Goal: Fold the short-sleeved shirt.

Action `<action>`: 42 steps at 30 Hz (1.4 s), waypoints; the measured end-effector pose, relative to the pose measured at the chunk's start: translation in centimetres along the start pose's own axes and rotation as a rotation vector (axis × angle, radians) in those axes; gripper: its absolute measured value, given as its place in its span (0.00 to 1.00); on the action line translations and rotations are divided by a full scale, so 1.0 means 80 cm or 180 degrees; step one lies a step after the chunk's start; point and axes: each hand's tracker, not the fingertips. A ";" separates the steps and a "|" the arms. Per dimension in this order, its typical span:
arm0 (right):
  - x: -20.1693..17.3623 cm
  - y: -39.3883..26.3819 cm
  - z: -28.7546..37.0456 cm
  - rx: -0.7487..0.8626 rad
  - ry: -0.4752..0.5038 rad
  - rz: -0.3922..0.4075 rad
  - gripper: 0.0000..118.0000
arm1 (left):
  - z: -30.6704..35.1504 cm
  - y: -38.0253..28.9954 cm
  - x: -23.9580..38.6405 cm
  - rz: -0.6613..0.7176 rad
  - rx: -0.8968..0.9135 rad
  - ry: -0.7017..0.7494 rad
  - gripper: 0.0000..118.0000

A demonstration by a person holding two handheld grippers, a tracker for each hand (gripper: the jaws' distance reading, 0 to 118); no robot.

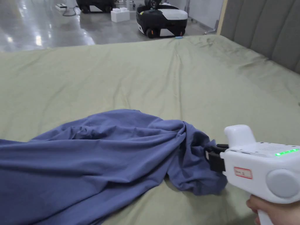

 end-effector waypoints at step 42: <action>0.006 0.616 0.144 0.2167 -0.0683 0.0047 0.05 | 0.107 0.482 -0.042 0.0088 0.1364 0.0677 0.04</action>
